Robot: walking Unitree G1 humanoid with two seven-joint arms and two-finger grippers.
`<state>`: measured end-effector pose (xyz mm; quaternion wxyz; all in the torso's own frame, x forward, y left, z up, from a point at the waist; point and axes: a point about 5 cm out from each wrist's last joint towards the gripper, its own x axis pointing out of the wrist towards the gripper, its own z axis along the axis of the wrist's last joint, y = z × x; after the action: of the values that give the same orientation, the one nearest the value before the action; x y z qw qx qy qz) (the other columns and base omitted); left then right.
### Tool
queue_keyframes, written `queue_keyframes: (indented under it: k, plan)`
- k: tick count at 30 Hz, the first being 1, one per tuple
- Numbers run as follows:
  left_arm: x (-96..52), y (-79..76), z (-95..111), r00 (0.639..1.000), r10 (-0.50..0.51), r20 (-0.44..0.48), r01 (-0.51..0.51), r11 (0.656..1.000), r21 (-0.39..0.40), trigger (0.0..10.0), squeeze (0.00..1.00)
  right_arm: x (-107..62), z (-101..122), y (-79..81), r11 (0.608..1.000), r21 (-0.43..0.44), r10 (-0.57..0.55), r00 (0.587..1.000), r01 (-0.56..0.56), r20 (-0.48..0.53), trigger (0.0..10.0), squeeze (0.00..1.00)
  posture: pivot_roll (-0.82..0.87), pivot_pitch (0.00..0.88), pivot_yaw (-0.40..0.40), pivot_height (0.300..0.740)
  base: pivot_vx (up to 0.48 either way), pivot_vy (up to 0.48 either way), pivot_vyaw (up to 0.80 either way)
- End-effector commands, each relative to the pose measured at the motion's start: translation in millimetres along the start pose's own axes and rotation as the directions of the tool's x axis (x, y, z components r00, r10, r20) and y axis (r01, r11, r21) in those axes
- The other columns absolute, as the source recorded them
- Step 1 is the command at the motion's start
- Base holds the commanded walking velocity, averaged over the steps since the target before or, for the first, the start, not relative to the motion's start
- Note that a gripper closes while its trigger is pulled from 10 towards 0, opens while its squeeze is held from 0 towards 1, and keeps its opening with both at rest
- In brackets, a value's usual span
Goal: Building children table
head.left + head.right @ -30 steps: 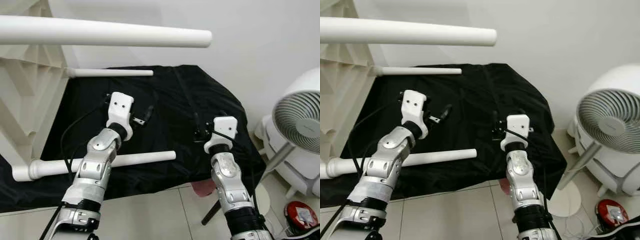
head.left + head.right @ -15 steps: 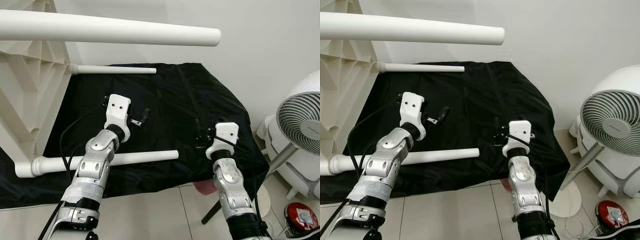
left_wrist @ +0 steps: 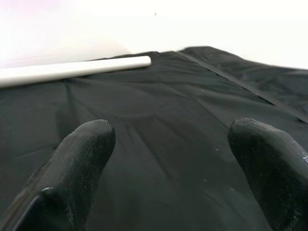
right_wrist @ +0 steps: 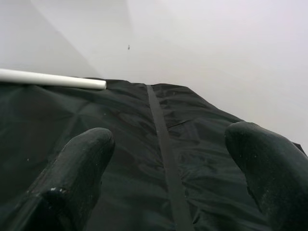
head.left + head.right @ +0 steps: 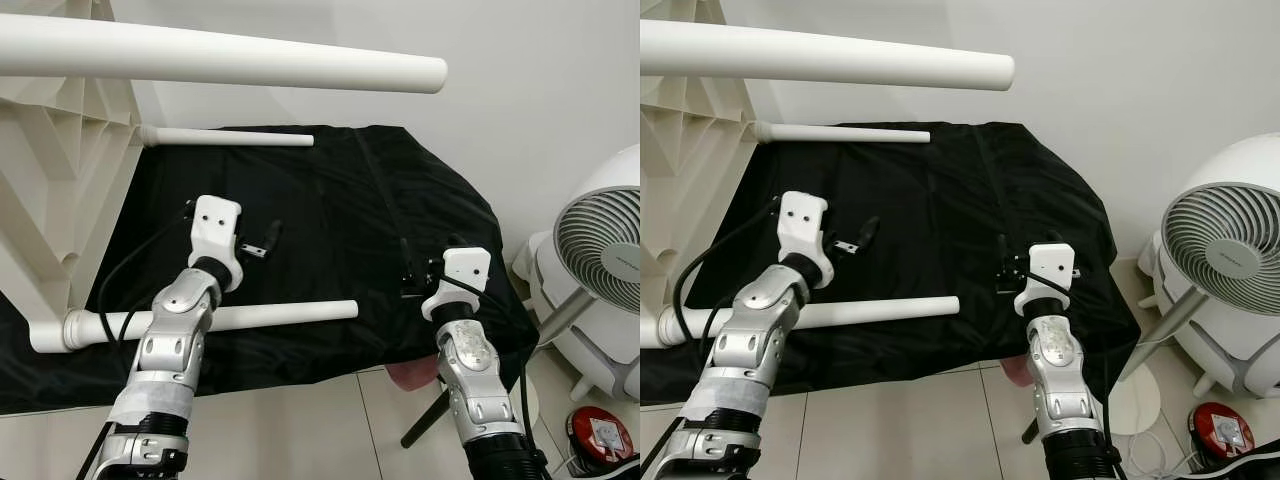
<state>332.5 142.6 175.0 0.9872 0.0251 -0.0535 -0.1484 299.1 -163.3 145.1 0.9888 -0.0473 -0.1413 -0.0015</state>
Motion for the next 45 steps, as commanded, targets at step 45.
queue_keyframes:
  k: [45]
  plan:
    - [-96.0, 53.3, -40.0, 0.958, 0.164, -0.236, -0.189, 0.978, -0.086, 10.0, 0.00, 8.3, 34.2, 16.4, 0.968, -0.221, 0.149, 0.980, -0.117, 0.133, 10.0, 0.00, 0.02, 0.000, -0.028, 0.740, 0.000, 0.000, 0.00]
